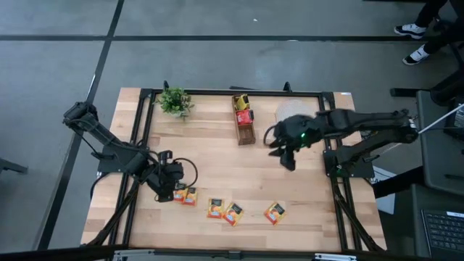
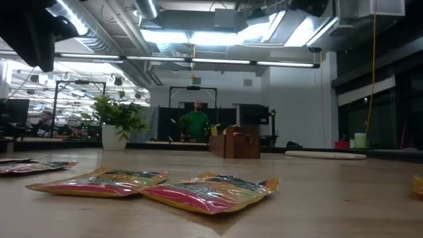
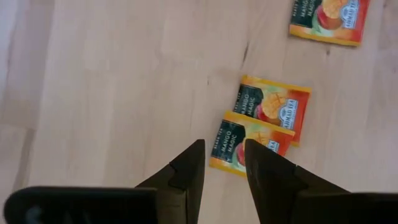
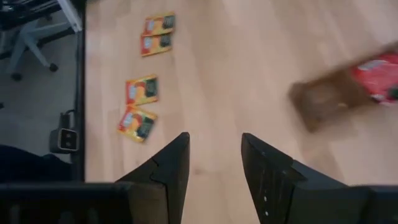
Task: Pick & Place Tea
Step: Put the orange tea bag into the left section of the wooden organizer
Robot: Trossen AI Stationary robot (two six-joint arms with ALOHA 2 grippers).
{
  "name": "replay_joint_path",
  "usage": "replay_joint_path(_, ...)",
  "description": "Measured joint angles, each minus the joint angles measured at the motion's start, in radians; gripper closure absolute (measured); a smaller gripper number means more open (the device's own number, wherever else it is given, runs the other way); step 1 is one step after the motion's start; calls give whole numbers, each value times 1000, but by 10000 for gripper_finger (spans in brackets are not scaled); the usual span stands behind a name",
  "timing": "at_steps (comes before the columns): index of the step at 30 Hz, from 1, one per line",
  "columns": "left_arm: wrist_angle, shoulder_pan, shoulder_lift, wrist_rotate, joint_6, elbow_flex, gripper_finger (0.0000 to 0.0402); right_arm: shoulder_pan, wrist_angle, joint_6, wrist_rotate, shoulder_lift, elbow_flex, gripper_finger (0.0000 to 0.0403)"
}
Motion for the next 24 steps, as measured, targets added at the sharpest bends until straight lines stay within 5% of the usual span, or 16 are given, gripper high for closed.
replay_joint_path(7, 13, -68, -2, -13, -136, -58, 292, 112, 217, 13, -2, 146, 0, 257)
replay_joint_path(15, 219, -99, -2, 36, -164, -193, 292, 168, 461, 80, -31, 291, 0, 257)
replay_joint_path(24, 228, -107, -2, 105, -261, -255, 292, 179, 563, 166, -74, 368, 0, 257)
